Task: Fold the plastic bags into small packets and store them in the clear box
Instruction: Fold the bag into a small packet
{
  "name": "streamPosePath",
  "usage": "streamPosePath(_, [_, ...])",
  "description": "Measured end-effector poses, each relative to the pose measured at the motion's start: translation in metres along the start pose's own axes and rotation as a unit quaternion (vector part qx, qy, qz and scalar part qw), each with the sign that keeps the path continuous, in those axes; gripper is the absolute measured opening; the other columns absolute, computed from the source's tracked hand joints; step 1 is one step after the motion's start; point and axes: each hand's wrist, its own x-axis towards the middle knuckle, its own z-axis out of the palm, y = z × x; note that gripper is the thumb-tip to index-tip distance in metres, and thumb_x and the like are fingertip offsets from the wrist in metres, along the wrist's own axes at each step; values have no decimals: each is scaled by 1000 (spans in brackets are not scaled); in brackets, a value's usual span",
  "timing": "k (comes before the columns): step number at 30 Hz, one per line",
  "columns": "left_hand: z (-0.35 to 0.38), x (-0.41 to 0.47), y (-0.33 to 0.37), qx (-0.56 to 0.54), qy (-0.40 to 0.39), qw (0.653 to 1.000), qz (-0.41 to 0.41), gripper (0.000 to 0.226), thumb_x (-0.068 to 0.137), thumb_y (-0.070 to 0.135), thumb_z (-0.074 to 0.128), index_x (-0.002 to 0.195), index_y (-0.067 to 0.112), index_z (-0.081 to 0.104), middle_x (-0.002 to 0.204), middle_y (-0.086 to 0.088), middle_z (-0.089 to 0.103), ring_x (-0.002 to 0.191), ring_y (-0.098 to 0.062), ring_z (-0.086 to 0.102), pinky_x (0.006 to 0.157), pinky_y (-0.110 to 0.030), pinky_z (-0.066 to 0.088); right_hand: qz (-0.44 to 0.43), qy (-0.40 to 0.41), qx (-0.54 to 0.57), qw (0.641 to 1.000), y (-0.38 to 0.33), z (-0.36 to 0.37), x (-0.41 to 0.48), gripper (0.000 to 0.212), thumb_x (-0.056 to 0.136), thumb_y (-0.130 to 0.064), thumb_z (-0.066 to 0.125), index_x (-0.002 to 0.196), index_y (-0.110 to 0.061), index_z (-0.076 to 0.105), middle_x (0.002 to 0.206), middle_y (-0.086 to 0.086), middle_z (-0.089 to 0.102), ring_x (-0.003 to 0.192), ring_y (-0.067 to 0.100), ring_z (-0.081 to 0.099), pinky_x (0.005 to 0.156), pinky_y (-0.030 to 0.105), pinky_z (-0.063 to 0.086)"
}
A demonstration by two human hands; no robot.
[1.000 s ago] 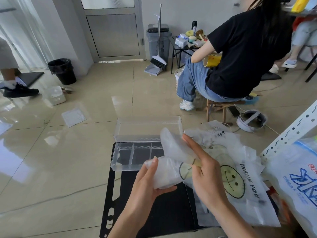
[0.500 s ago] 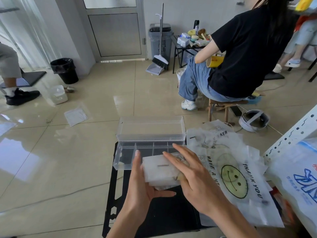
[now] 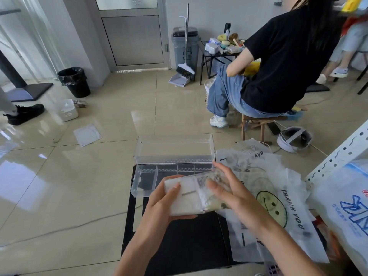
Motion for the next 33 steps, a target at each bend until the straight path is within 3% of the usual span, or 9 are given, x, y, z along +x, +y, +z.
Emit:
streamPosePath(3, [2,0,-1,12,-13,1000,-6,24,105,21,49,116,20,71,109,-8,76,97,-22,70,87,-42,54,36,28,35,998,1,3,1,33,93,-58,59,102,-27,63,88,-22,70,80,-3,64,85,19,44])
streamPosePath(8, [10,0,-11,65,73,995,24,29,108,36,47,105,24,73,106,-7,76,101,-25,71,94,-46,53,-33,96,-24,995,15,15,4,21,99,-44,64,101,-24,72,95,5,76,89,19,73,81,39,57])
streamPosePath(11, [21,-3,-14,126,126,981,76,43,101,51,52,95,12,69,87,-13,72,79,-24,73,67,-45,62,-76,155,-52,984,16,24,3,19,100,-36,65,90,-19,66,76,-3,70,65,4,64,58,19,48])
streamPosePath(14, [20,-2,-12,178,162,965,108,46,101,47,52,85,5,60,74,-23,63,58,-31,66,45,-46,58,-100,155,-73,980,15,26,1,27,100,-39,64,83,-17,61,62,-6,60,53,1,48,52,18,35])
streamPosePath(16, [18,-1,-11,208,173,956,115,41,103,42,52,85,6,57,73,-21,63,60,-37,66,45,-48,56,-101,146,-72,981,13,25,1,25,99,-40,64,89,-17,65,67,-6,66,55,1,55,54,20,41])
streamPosePath(19, [19,-4,-10,224,164,952,130,31,106,37,48,91,11,57,70,-17,69,47,-26,66,38,-27,48,-54,135,-6,989,9,24,2,24,94,-47,69,100,-24,69,89,-9,77,81,7,73,77,35,59])
streamPosePath(24, [20,-6,-8,264,167,937,155,26,107,33,48,87,18,57,64,-13,66,50,-26,65,40,-25,47,35,88,107,990,6,27,0,31,77,-34,89,101,-20,75,91,-11,81,83,2,76,68,7,52])
streamPosePath(28, [24,-8,-6,268,152,940,144,23,107,33,46,91,20,56,61,-2,70,38,-22,64,39,-21,45,22,150,108,982,5,28,2,30,71,-20,94,96,-16,77,88,-7,81,80,7,77,66,15,56])
streamPosePath(33, [22,-8,-4,262,157,940,153,24,107,32,46,91,18,56,57,-3,68,35,-24,60,36,-22,42,92,56,159,981,8,30,1,63,61,-42,99,113,-20,72,103,-4,81,101,16,75,94,36,55])
